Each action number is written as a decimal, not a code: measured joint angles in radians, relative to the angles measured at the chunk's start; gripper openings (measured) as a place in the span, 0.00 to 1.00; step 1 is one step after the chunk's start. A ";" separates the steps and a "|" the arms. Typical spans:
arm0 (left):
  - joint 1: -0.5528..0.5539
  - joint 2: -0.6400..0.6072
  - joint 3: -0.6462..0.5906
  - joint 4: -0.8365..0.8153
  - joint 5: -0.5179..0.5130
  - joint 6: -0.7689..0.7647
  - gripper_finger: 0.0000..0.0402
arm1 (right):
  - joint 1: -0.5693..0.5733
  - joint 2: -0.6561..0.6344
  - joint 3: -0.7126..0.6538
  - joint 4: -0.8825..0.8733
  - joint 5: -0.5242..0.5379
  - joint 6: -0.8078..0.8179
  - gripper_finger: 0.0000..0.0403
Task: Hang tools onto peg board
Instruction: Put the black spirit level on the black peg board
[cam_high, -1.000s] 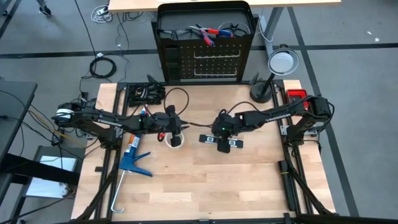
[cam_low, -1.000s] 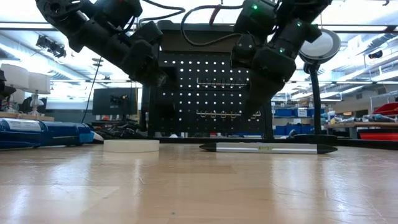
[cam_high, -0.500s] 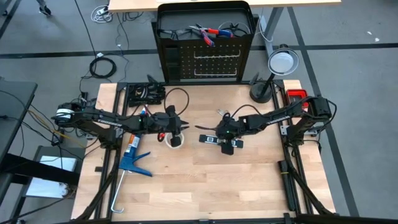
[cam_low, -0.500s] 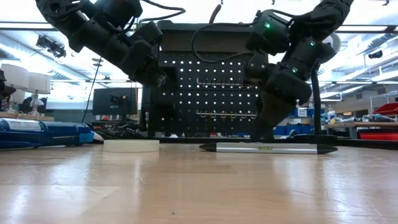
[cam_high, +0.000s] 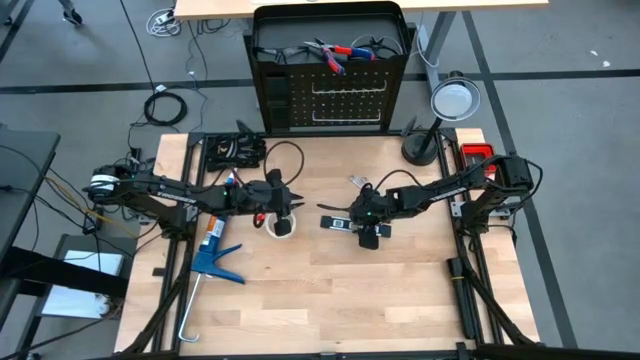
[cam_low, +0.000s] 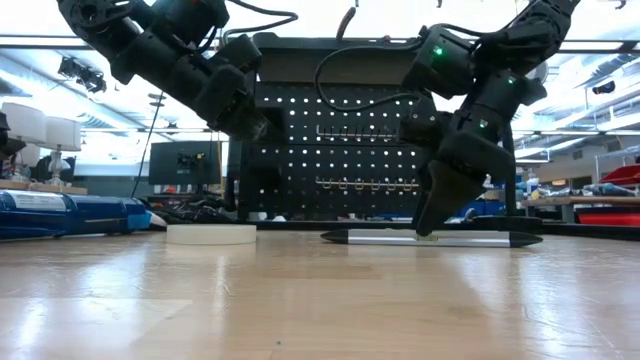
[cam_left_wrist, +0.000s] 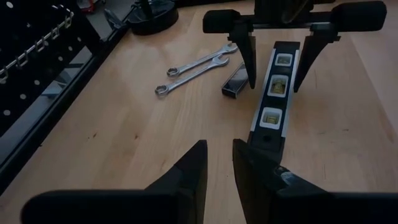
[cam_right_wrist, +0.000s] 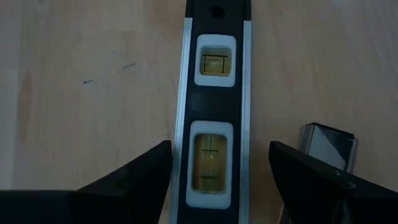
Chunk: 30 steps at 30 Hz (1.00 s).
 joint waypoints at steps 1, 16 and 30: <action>0.000 0.000 0.000 0.000 0.000 0.000 0.20 | 0.000 0.000 0.000 -0.009 0.000 -0.001 0.66; 0.000 0.000 0.000 -0.008 0.000 0.000 0.20 | 0.000 -0.001 0.002 -0.099 -0.022 -0.075 0.55; 0.000 0.000 0.000 -0.007 -0.013 0.000 0.20 | 0.007 0.002 0.189 -0.332 0.155 -0.227 0.46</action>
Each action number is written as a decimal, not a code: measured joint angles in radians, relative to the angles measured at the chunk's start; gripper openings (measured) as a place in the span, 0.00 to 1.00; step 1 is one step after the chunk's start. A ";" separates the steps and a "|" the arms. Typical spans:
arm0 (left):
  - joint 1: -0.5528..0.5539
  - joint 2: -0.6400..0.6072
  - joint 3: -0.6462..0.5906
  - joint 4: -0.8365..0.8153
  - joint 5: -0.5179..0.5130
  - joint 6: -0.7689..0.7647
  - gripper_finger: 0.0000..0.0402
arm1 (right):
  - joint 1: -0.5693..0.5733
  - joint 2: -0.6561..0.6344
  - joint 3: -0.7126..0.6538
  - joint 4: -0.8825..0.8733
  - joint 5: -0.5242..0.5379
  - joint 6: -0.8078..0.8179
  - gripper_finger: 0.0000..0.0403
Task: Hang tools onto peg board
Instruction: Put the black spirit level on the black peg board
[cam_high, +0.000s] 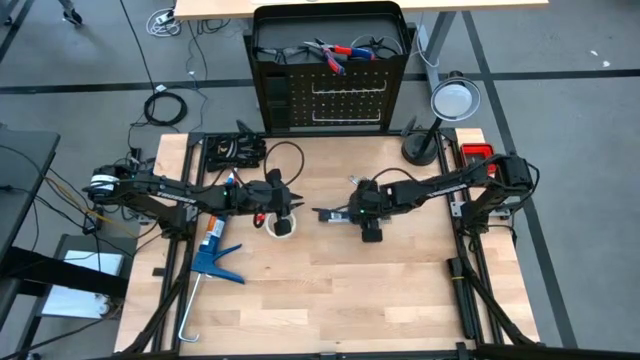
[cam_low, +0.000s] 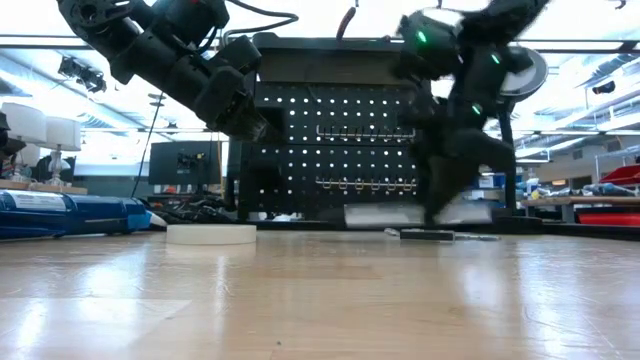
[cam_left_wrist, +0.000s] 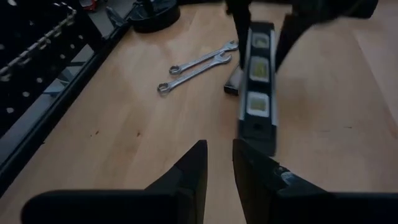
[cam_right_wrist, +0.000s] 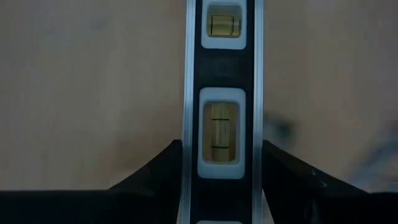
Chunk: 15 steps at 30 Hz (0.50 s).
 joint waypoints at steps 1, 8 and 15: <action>0.000 0.000 0.000 0.001 -0.014 0.000 0.20 | 0.002 0.000 0.041 -0.049 0.049 -0.025 0.46; -0.034 -0.002 0.000 0.094 -0.076 0.042 0.20 | -0.042 -0.001 0.286 -0.201 0.340 -0.197 0.46; -0.136 -0.004 0.000 0.265 -0.234 0.194 0.20 | -0.143 -0.001 0.332 -0.039 0.641 -0.462 0.46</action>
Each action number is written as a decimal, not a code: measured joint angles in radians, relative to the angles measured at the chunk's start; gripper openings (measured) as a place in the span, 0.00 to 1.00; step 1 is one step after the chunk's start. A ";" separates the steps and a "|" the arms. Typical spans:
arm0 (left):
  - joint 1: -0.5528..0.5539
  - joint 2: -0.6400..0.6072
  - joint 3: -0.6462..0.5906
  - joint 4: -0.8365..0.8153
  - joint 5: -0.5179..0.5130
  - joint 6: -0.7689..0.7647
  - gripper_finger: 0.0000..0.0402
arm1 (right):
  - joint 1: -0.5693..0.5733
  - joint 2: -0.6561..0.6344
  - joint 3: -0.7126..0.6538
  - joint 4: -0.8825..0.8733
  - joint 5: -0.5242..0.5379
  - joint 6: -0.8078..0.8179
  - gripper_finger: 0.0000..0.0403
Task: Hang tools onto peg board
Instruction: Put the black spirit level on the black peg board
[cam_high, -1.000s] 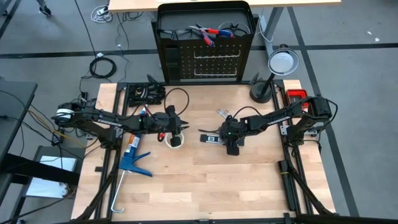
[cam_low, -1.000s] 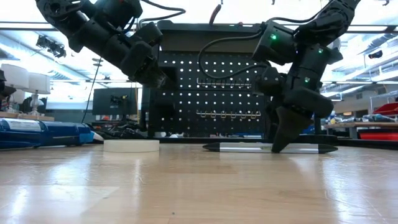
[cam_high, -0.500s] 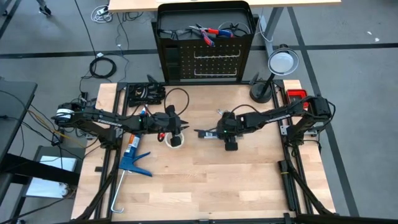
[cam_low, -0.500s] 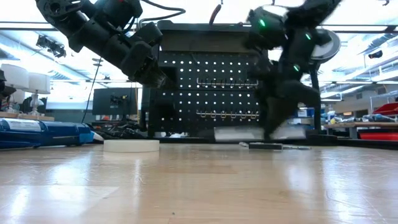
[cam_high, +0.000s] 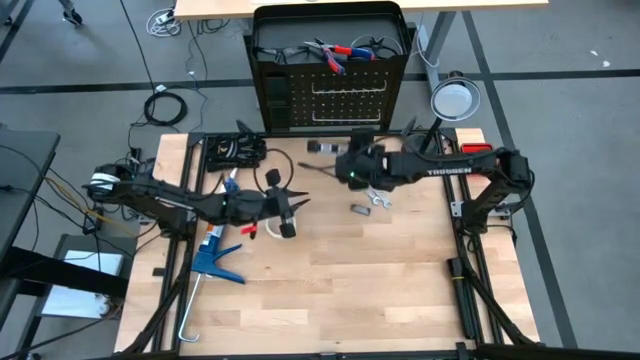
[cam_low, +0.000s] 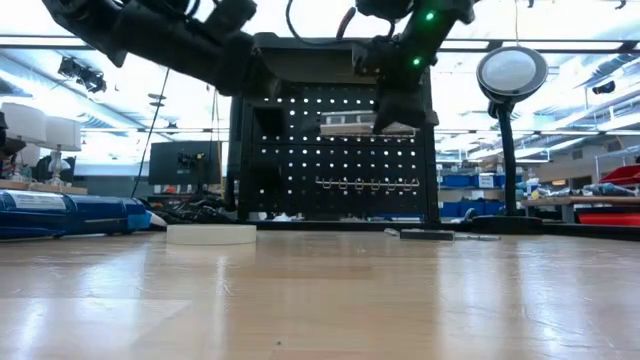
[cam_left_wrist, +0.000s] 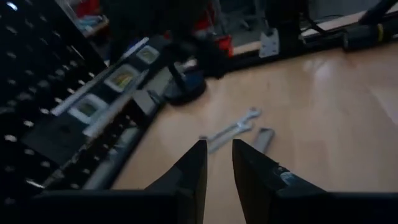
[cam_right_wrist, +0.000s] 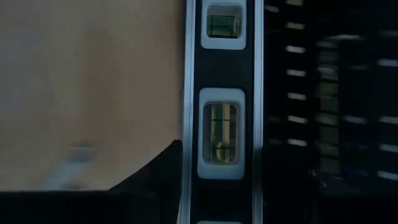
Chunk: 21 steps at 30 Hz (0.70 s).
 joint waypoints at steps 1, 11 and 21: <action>-0.013 0.000 -0.007 0.027 -0.016 0.017 0.20 | -0.017 0.000 0.000 0.033 0.036 -0.038 0.46; -0.050 0.002 -0.202 0.375 -0.033 0.031 0.20 | -0.180 0.000 0.000 0.388 0.074 -0.402 0.47; -0.050 0.002 -0.240 0.424 -0.032 0.034 0.20 | -0.283 0.000 0.000 0.585 -0.016 -0.735 0.48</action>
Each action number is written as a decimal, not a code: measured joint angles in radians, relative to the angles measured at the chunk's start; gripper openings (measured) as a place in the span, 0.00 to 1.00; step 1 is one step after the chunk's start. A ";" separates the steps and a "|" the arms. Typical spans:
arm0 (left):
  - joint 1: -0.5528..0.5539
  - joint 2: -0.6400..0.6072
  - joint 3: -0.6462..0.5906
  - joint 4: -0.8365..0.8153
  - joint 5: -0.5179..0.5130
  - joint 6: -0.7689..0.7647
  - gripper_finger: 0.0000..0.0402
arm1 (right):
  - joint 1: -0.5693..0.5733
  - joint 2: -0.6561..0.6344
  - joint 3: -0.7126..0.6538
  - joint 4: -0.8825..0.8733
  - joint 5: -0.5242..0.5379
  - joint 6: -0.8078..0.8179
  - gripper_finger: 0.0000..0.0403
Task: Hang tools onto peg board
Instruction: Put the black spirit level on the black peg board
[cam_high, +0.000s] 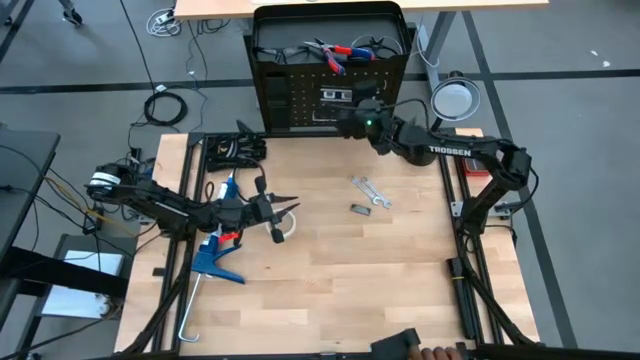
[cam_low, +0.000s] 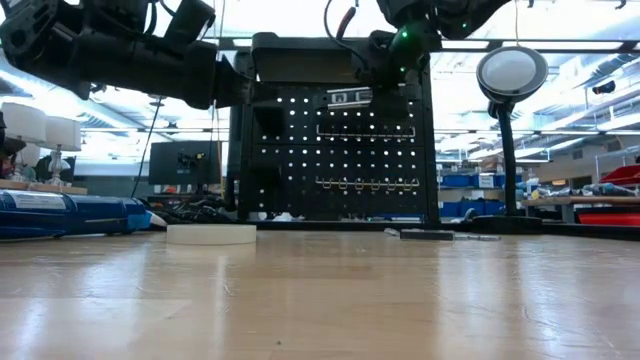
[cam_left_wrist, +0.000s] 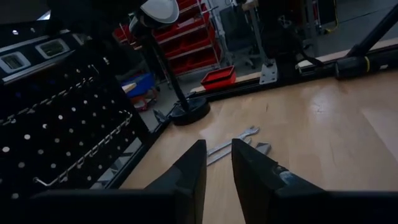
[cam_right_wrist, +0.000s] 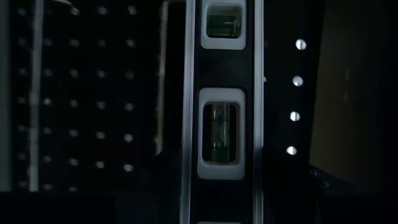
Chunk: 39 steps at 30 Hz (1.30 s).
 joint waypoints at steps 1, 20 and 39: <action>0.000 0.000 0.000 0.000 0.000 0.000 0.20 | -0.011 0.000 0.000 0.005 -0.004 -0.010 0.48; 0.000 0.000 0.000 -0.003 0.007 -0.014 0.20 | -0.114 0.000 0.000 0.017 -0.155 -0.018 0.52; 0.000 0.000 0.000 -0.003 0.008 -0.027 0.20 | -0.139 -0.001 0.000 -0.003 -0.188 0.020 0.53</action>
